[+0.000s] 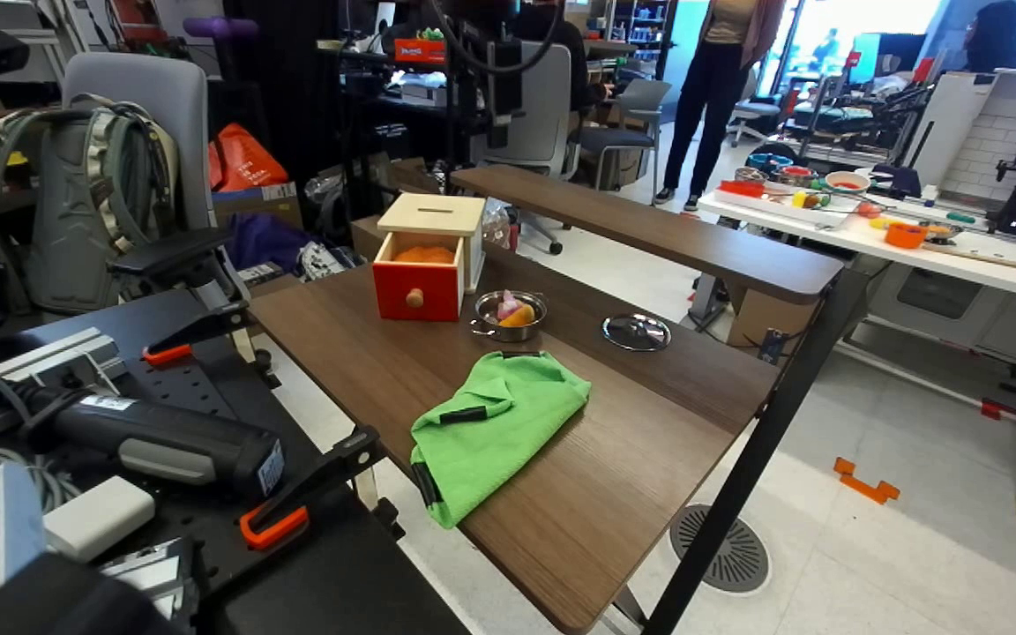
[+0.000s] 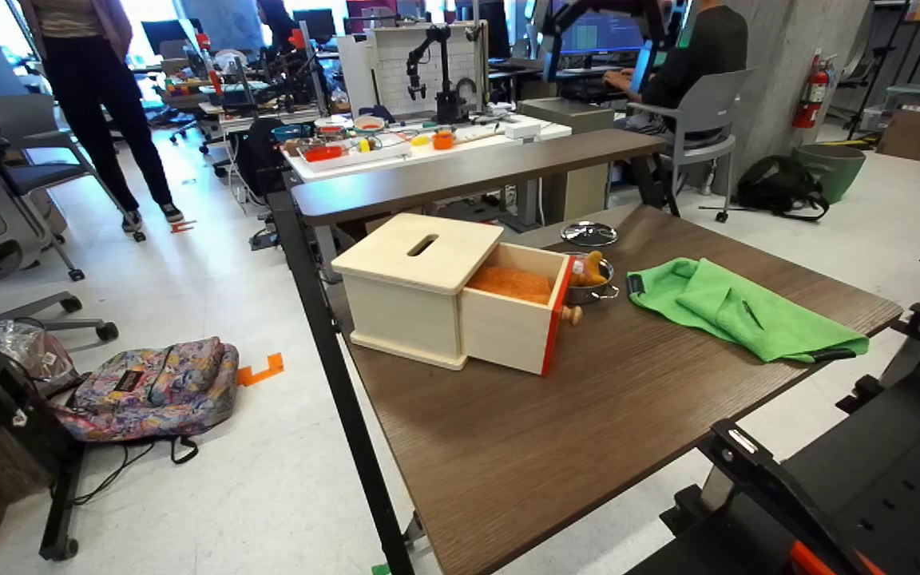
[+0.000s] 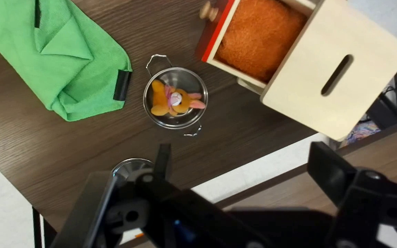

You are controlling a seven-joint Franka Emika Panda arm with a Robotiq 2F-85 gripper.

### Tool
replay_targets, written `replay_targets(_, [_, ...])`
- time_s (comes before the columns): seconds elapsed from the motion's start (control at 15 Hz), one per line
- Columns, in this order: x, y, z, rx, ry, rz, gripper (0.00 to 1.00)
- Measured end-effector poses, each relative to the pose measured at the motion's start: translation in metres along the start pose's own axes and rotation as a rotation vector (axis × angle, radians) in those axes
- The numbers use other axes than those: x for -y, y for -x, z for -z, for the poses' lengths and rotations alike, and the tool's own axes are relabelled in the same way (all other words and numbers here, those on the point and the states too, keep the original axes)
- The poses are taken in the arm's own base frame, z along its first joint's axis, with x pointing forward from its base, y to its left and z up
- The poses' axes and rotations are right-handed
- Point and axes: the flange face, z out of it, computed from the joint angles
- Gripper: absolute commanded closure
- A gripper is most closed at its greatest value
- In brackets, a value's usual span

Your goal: Move the brown object to the right

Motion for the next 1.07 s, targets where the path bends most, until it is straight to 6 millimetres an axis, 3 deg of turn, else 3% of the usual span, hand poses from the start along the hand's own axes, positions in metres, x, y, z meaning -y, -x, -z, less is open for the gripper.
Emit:
replay_targets(0.27, [-0.029,-0.022,-0.056,0.046,0.047,-0.075,0.00])
replay_targets(0.53, [-0.051,-0.031,-0.105,0.091,0.090,-0.116,0.00])
replay_targets(1.07, [-0.056,-0.028,-0.175,0.156,0.132,-0.118,0.00])
